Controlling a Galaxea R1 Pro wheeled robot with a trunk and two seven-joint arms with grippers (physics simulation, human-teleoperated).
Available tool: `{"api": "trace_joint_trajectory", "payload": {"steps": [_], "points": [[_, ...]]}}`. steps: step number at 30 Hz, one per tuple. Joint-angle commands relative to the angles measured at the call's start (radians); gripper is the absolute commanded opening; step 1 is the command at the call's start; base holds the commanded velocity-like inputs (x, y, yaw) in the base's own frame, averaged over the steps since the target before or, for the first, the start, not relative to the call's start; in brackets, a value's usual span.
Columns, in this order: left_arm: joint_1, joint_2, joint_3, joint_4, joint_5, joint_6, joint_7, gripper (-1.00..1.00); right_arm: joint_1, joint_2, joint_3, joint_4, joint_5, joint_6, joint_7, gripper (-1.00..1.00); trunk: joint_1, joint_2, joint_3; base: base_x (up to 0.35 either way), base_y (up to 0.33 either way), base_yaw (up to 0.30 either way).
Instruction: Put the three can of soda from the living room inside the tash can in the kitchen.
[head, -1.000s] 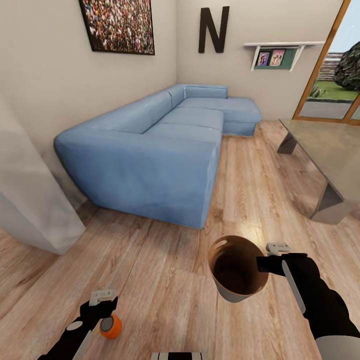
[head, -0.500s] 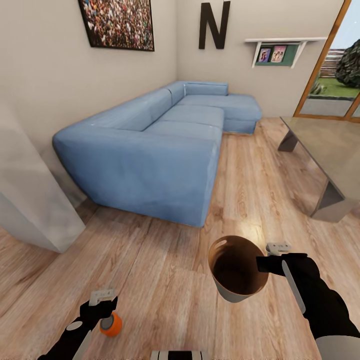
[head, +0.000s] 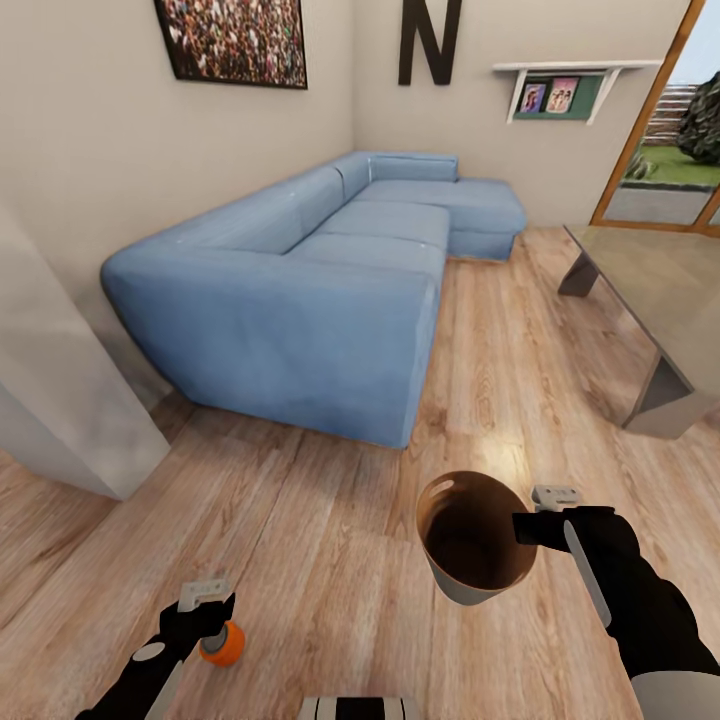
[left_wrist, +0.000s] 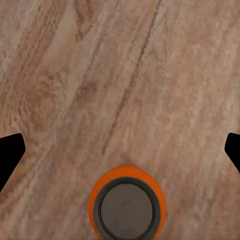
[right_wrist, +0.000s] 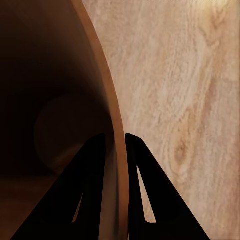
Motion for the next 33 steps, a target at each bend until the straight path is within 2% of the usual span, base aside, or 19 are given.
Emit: {"api": "trace_joint_trajectory", "payload": {"steps": [1, 5, 8, 14, 20, 28, 33], "points": [[0.000, 0.000, 0.000, 0.000, 0.000, 0.000, 0.000, 1.00, 0.000, 0.000, 0.000, 0.000, -0.017, 0.001, 0.003, -1.00, 0.000, 0.000, -0.001, 0.000, 0.000, 0.000], [0.000, 0.000, 0.000, 0.000, 0.000, 0.000, 0.000, 1.00, -0.001, 0.000, 0.002, -0.002, -0.017, 0.001, 0.003, -1.00, 0.000, 0.000, -0.001, 0.000, 0.000, 0.000], [0.000, 0.000, 0.000, 0.000, 0.000, 0.000, 0.000, 1.00, -0.023, -0.001, 0.004, -0.005, -0.016, 0.001, 0.003, -1.00, 0.000, 0.000, -0.002, 0.000, 0.000, 0.000], [0.000, 0.000, 0.000, 0.000, 0.000, 0.000, 0.000, 1.00, -0.110, -0.006, 0.003, -0.008, -0.010, 0.003, 0.002, -1.00, 0.000, 0.000, -0.002, 0.000, 0.000, 0.000], [0.000, 0.000, 0.000, 0.000, 0.000, 0.000, 0.000, 1.00, -0.152, -0.007, 0.003, -0.008, -0.010, 0.005, 0.003, -1.00, 0.000, 0.000, -0.002, 0.000, 0.000, 0.000], [0.000, 0.000, 0.000, -0.003, 0.000, -0.004, 0.000, 1.00, -0.172, -0.007, 0.003, -0.008, -0.014, 0.006, 0.003, -1.00, 0.000, 0.000, -0.004, 0.000, 0.000, 0.000], [0.000, 0.000, 0.000, -0.001, 0.000, -0.041, 0.000, 1.00, -0.173, -0.006, 0.003, -0.008, -0.014, 0.006, 0.003, -1.00, 0.000, 0.000, -0.010, 0.000, 0.000, 0.000]]}}
